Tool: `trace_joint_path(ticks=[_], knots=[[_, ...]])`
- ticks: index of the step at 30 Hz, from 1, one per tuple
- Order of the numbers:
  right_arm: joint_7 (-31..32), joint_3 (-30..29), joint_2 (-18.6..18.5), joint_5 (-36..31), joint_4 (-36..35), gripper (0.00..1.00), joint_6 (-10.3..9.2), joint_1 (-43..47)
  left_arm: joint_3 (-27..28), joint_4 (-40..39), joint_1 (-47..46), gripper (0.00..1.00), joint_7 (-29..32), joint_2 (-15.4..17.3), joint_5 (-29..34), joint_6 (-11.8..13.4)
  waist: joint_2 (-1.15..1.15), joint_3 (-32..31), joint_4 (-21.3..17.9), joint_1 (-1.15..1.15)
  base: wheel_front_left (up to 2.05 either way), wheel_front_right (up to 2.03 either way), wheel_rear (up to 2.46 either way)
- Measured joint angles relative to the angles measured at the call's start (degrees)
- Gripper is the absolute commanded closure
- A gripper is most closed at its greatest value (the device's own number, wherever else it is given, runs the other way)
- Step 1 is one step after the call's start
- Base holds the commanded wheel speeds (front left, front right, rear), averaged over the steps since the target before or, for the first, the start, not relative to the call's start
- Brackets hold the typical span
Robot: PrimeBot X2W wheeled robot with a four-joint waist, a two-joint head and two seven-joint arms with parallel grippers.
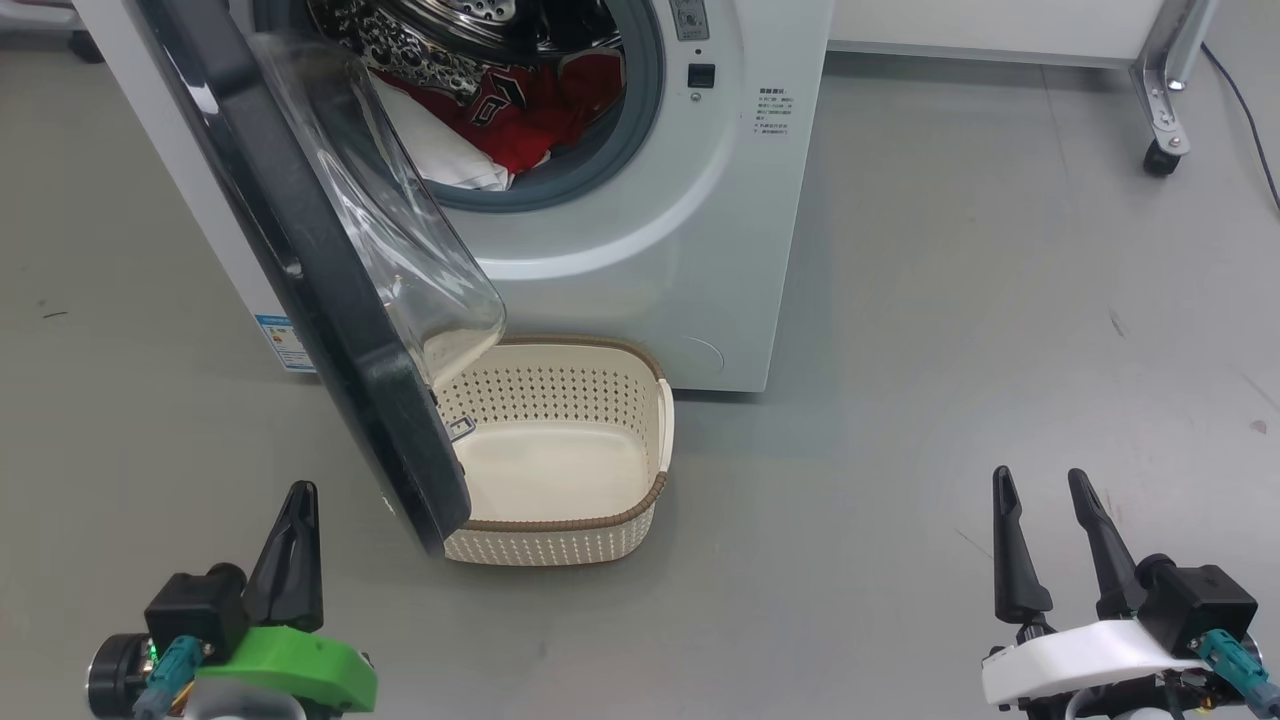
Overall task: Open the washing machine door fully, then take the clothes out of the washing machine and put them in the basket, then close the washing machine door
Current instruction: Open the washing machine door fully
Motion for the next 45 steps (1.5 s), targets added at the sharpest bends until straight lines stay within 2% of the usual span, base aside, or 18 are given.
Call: trace_joint_path(ticks=[5, 15, 28, 38, 45], knots=[[0.0, -0.5, 0.3, -0.5, 0.2, 0.0, 0.38, 0.0, 0.3, -0.6, 0.0, 1.0, 0.0, 0.0, 0.0, -0.1, 0.0, 0.0, 0.1, 0.0, 0.0, 0.0, 0.0], [0.0, -1.0, 1.1, -1.3, 0.6, 0.0, 1.38, 0.0, 3.2, -6.9, -0.6, 1.0, 0.0, -0.2, 0.0, -0.6, 0.0, -0.1, 0.0, 0.0, 0.0, 0.0, 0.0], [0.0, -1.0, 2.0, -2.4, 1.7, 0.0, 2.48, 0.0, 5.6, -19.1, -9.2, 1.0, -0.3, 0.6, 0.0, -1.3, 0.0, -0.8, -0.7, 0.0, 0.0, 0.0, 0.0], [0.0, -1.1, 2.6, -2.9, 1.9, 0.0, 2.92, 0.0, -0.2, -23.5, -13.0, 1.0, -0.2, 0.6, 1.5, -2.0, 0.0, -1.1, -1.8, 0.0, 0.0, 0.0, 0.0], [0.0, -0.7, 2.8, -3.3, 2.2, 0.0, 3.41, -0.1, -6.3, -22.9, -12.9, 1.0, 3.6, 0.5, 2.1, -2.5, 0.0, -0.6, -3.6, 0.0, 0.0, 0.0, 0.0]])
